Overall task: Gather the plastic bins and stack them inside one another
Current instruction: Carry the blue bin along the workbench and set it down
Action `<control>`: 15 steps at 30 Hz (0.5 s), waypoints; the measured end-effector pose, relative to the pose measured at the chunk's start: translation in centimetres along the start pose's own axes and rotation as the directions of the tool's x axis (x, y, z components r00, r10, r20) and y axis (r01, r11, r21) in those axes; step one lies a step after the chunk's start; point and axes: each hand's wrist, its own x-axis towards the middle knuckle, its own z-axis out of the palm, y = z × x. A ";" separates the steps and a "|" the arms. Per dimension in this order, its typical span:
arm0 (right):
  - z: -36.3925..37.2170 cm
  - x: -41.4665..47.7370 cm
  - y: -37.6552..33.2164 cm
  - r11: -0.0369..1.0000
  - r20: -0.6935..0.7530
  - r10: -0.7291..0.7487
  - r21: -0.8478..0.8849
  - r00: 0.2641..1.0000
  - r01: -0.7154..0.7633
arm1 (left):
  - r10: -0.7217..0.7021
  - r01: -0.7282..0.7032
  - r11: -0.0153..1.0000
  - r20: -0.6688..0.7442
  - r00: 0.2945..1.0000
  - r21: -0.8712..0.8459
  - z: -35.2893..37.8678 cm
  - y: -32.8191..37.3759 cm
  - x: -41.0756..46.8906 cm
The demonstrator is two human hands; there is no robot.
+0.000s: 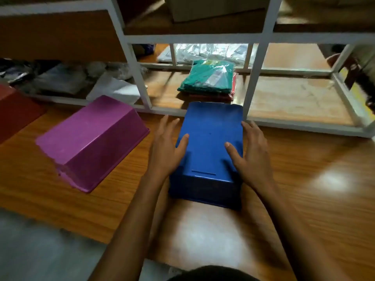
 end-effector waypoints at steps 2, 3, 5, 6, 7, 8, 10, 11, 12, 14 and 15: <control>1.2 0.7 0.5 0.993 0.055 0.107 -0.047 0.993 -0.104 | -0.139 0.148 0.981 0.080 0.987 -0.128 0.6 -0.8 1.7; 1.8 0.9 0.9 0.984 0.102 0.180 -0.025 0.978 -0.178 | -0.211 0.234 0.948 0.121 0.970 -0.218 1.1 -1.3 2.5; 2.6 0.8 1.5 0.904 0.210 0.353 0.174 0.912 -0.391 | -0.352 0.447 0.789 0.287 0.891 -0.422 2.2 -1.9 3.3; 2.8 0.5 1.5 0.814 0.276 0.418 0.309 0.865 -0.492 | -0.391 0.557 0.671 0.405 0.826 -0.489 2.7 -2.2 3.2; 3.0 0.5 1.6 0.715 0.337 0.443 0.426 0.831 -0.554 | -0.379 0.635 0.555 0.516 0.768 -0.538 3.4 -2.9 3.1; 3.0 0.5 1.6 0.660 0.358 0.453 0.481 0.817 -0.577 | -0.340 0.688 0.460 0.605 0.720 -0.561 4.0 -3.4 2.9; 2.9 0.4 1.3 0.624 0.379 0.456 0.510 0.806 -0.593 | -0.288 0.743 0.351 0.689 0.665 -0.570 4.5 -4.0 2.4; 2.8 0.5 1.0 0.617 0.380 0.462 0.512 0.801 -0.598 | -0.280 0.748 0.330 0.698 0.660 -0.575 4.7 -4.2 2.4; 2.6 0.5 0.7 0.600 0.389 0.465 0.523 0.795 -0.606 | -0.273 0.750 0.316 0.702 0.658 -0.581 4.7 -4.4 2.3; 1.9 0.7 -0.3 0.592 0.405 0.467 0.518 0.786 -0.618 | -0.237 0.757 0.252 0.720 0.652 -0.603 4.5 -4.4 2.1; 1.2 0.9 -1.2 0.623 0.399 0.459 0.493 0.794 -0.608 | -0.232 0.761 0.218 0.725 0.648 -0.611 4.3 -4.1 1.8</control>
